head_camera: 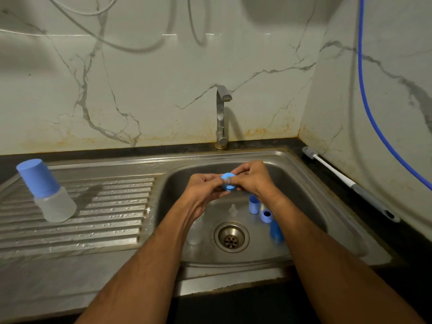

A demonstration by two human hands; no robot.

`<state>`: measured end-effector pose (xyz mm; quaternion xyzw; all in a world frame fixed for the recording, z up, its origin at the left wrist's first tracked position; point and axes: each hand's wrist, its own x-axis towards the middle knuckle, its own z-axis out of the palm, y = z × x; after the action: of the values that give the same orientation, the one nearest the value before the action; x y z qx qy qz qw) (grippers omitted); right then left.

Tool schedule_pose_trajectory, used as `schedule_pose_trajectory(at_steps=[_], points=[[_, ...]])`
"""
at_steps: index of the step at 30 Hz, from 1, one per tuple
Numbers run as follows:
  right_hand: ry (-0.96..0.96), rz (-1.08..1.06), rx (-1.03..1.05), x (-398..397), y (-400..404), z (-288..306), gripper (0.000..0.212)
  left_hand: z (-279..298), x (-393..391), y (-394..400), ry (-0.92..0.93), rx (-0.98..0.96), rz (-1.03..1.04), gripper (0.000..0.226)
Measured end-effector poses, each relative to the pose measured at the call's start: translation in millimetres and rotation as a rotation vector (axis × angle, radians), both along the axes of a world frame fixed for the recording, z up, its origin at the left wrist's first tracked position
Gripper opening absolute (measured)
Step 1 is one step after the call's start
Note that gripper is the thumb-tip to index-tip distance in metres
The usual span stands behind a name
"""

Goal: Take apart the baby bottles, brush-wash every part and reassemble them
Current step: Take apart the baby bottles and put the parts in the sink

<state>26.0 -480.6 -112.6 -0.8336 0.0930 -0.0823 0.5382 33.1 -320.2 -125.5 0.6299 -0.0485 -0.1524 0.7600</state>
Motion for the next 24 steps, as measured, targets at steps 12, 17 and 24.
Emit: schedule_pose_trajectory(at_steps=[12, 17, 24], points=[[-0.001, 0.011, -0.049, -4, 7, -7, 0.015, -4, -2, 0, 0.103, -0.083, 0.005, 0.029], [0.074, 0.117, 0.084, -7, 3, -2, 0.028, -7, 3, 0, 0.171, -0.11, 0.035, 0.023], [0.205, 0.201, 0.176, -12, -2, -2, 0.024, -9, -1, -1, 0.171, -0.066, 0.068, 0.015]])
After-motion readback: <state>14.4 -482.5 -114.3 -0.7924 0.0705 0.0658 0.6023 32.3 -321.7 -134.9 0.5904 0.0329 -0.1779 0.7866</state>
